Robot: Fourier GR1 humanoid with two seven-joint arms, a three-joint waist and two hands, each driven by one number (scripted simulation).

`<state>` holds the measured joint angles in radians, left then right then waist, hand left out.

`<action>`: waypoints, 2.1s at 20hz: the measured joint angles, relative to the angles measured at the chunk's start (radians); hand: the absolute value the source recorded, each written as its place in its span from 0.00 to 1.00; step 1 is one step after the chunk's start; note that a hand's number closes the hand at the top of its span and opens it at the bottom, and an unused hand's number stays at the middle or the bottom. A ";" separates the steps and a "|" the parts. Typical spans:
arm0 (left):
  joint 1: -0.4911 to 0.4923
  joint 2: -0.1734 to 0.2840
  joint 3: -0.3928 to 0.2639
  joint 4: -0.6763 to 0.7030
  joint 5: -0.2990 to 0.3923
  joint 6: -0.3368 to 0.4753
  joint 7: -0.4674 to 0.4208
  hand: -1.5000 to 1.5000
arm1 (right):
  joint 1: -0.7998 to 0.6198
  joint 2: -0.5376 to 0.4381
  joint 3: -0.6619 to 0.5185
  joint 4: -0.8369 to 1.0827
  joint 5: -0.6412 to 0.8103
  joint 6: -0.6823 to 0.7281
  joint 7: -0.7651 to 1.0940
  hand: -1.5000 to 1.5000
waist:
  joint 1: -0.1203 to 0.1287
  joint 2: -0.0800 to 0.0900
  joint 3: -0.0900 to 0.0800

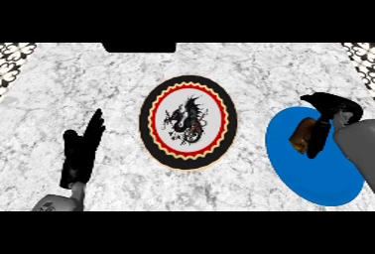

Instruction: Pick the sweet potato from the plate and place it in the plate

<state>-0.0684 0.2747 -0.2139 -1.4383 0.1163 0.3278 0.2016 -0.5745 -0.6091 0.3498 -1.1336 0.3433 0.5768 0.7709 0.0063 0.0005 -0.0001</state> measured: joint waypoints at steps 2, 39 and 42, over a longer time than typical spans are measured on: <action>0.014 -0.006 0.004 -0.020 -0.010 -0.006 0.010 0.50 | 0.009 0.005 -0.021 -0.007 0.017 0.025 -0.002 0.00 | -0.001 0.000 0.000; 0.016 -0.108 0.095 -0.015 -0.127 -0.123 0.015 0.50 | -0.034 0.431 -0.033 0.052 0.473 -0.232 -0.252 1.00 | 0.048 -0.001 0.001; 0.000 -0.114 0.074 -0.013 -0.131 -0.138 0.019 0.50 | -0.095 0.523 0.053 -0.001 0.478 -0.358 -0.188 1.00 | 0.091 0.002 0.001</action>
<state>-0.0684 0.1611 -0.1395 -1.4512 -0.0147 0.1902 0.2203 -0.6695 -0.0863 0.4027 -1.1342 0.8210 0.2188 0.5833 0.0973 0.0029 0.0013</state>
